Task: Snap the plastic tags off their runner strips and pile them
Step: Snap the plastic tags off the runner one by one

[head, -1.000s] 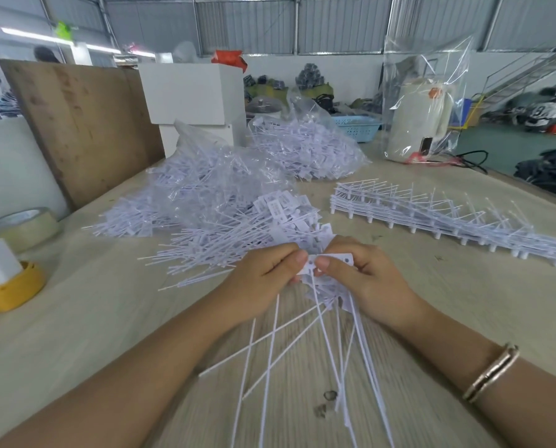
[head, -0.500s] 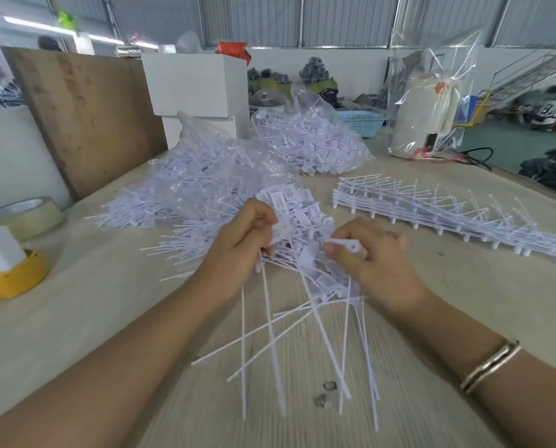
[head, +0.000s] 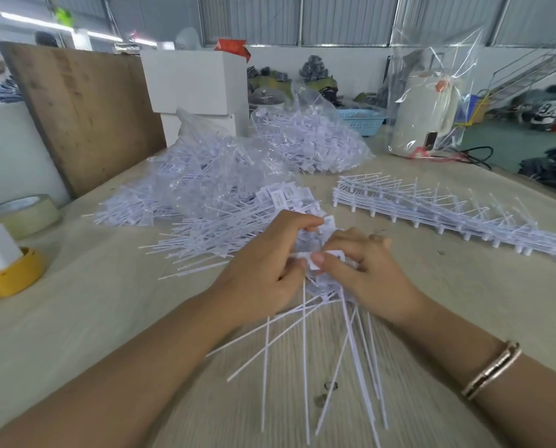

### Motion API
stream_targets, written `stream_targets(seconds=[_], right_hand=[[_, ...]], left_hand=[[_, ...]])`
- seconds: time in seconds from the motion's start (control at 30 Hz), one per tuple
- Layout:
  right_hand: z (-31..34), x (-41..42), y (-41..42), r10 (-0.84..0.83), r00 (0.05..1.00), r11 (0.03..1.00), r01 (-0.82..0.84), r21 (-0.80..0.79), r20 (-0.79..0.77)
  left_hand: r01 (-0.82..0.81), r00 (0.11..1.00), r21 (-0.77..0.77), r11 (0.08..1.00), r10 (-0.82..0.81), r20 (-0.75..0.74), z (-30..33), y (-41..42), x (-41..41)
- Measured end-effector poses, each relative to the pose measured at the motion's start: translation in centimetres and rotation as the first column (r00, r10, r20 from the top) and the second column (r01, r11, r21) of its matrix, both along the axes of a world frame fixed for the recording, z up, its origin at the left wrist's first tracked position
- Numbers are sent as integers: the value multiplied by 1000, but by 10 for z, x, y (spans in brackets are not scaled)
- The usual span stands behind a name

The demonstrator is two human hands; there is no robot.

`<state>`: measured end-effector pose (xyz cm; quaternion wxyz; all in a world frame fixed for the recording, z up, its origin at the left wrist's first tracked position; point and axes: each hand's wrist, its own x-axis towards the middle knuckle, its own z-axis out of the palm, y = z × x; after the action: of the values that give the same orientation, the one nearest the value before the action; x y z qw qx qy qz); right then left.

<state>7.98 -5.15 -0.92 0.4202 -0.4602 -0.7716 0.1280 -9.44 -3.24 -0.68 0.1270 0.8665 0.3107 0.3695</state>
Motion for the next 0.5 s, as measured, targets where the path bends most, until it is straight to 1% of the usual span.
stream_targets(seconds=[0.07,0.1,0.23,0.3,0.4,0.47,0.5], right_hand=[[2,2,0,36,993,999,-35,7,-116],[3,2,0,49,989,999,-49,4,-140],[1,-1,-1,89,983,996,-93,-17,-161],[0,1,-2,108,979,992,-118,-49,-173],[0,3,-2,131,974,984,-151,-98,-188],[0,2,-1,129,969,988,-144,-58,-209],[0,1,-1,125,962,990,-137,-33,-244]], left_hand=[[-84,996,32,996,84,-5,4,2,-3],[-110,994,36,993,110,-7,6,2,-5],[-167,981,69,984,173,-92,6,0,-5],[-154,980,14,988,155,-127,5,1,-5],[-59,996,-102,993,52,-72,4,0,-6],[-27,999,-141,990,29,13,4,-2,-5],[-12,997,-161,987,23,68,5,-3,-3]])
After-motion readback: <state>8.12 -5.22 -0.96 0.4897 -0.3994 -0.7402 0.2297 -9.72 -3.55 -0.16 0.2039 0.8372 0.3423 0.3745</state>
